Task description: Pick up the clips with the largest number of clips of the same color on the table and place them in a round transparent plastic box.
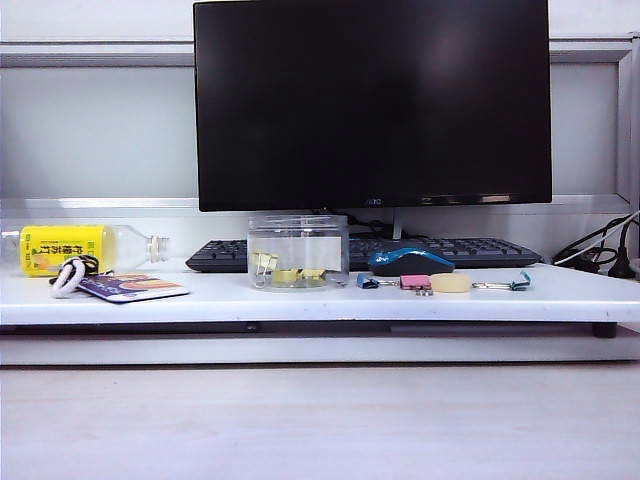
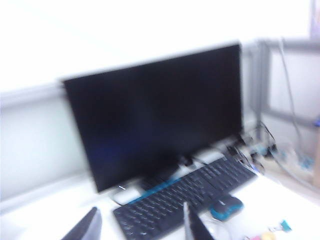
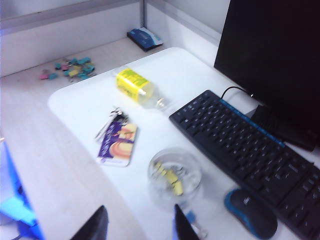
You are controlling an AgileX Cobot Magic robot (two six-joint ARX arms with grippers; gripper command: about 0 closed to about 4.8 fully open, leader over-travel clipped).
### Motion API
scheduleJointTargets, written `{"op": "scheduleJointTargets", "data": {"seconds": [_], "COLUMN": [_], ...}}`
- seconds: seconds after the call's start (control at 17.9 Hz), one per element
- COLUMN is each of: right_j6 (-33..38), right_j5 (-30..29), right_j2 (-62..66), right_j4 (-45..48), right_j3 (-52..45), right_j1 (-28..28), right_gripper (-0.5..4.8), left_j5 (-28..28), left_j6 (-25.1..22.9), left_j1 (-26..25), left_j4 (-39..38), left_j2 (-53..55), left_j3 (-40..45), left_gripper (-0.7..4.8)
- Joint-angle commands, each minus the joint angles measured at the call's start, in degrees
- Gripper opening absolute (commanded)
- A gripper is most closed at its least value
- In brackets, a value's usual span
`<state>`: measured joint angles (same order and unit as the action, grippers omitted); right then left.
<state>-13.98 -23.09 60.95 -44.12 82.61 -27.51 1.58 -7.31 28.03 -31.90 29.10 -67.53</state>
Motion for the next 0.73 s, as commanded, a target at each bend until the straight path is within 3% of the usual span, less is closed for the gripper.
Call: {"op": "scheduleJointTargets", "data": {"seconds": [0.06, 0.22, 0.5, 0.73], "right_j6": [0.94, 3.39, 8.31, 12.28], "right_j5": [0.04, 0.68, 6.99, 12.63], "right_j2": [-5.01, -11.87, -28.0, -41.4], "right_j4": [-2.67, -0.07, 6.56, 10.93], "right_j3": [-1.79, -8.96, -26.34, -35.45], "right_j1": [-0.02, -0.02, 0.02, 0.04], "right_gripper": [1.7, 1.66, 1.66, 1.65], "left_j5": [-1.7, -3.41, -3.34, -0.35], "left_j6": [0.39, 0.31, 2.58, 4.81], "left_j1": [-0.02, 0.0, 0.02, 0.04], "left_j4": [-3.78, -8.52, -11.74, -11.21], "left_j2": [-9.66, -17.42, -28.92, -28.98], "left_j3": [3.23, 5.66, 12.72, 17.79], "left_gripper": [2.24, 2.24, 2.24, 2.24]}}
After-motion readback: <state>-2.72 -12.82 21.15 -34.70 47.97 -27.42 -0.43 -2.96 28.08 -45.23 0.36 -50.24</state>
